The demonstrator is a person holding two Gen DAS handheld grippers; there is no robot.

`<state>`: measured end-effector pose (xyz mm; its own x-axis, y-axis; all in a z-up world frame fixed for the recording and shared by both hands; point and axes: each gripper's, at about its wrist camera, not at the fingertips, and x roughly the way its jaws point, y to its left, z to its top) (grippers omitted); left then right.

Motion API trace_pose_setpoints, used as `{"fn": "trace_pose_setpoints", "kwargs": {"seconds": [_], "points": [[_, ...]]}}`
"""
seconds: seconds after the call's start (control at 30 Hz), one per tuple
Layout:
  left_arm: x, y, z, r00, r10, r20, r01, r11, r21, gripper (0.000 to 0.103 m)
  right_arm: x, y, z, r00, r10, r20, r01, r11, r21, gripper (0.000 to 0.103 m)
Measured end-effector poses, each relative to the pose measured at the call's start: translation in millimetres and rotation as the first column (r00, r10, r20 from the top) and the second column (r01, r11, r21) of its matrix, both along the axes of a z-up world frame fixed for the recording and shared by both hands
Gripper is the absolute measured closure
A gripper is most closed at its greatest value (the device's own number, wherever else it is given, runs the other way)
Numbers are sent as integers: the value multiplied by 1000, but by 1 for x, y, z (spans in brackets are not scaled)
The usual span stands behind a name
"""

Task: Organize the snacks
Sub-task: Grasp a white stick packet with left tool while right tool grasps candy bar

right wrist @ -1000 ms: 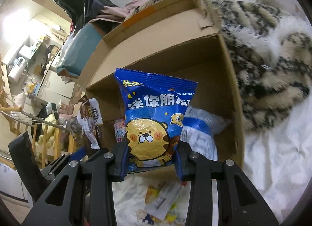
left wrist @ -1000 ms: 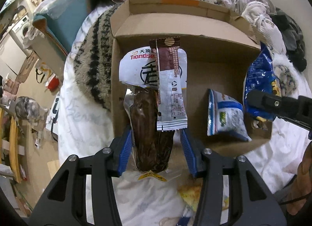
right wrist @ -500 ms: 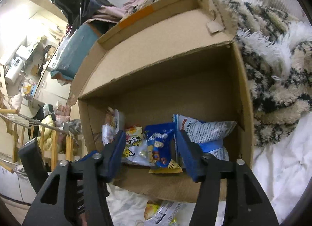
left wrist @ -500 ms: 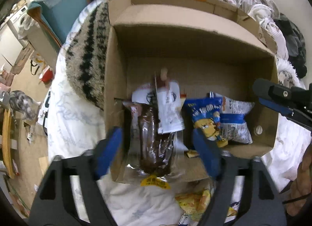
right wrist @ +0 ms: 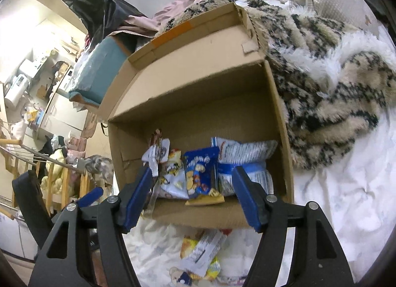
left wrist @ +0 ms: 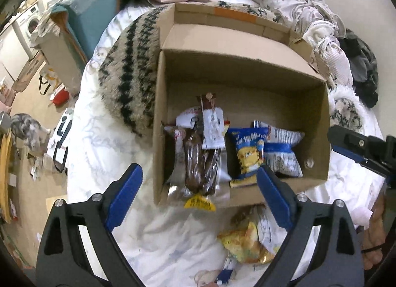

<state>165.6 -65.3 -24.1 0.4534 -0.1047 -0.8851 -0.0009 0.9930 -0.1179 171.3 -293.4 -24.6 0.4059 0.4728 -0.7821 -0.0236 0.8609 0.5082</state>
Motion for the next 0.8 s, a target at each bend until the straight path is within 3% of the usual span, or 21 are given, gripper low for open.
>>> {"fn": "trace_pose_setpoints", "kwargs": {"seconds": [0.17,0.27,0.43,0.53,0.57,0.67,0.8], "points": [[-38,4,-12,999,2,-48,0,999,36,12,-29,-5,-3,999,-6,-33,6,1000,10,33],[-62,-7,-30,992,-50,-112,57,997,56,14,-55,-13,-15,997,-23,-78,25,1000,18,31],[-92,-35,-75,945,-168,-282,177,984,7,29,-87,-21,-48,976,-38,-215,29,999,-46,29],[-98,-48,-105,911,-199,-360,214,977,0,53,-99,-13,-73,948,13,-318,-39,996,-76,3],[-98,-53,-115,899,-209,-384,224,975,-7,57,-102,-6,-80,935,37,-352,-78,992,-104,3],[-96,-64,-130,888,-231,-397,255,967,8,58,-109,15,-95,916,119,-384,-196,966,-168,3],[-94,-77,-137,892,-256,-373,310,946,90,63,-115,38,-119,873,183,-452,-315,919,-236,3]]}}
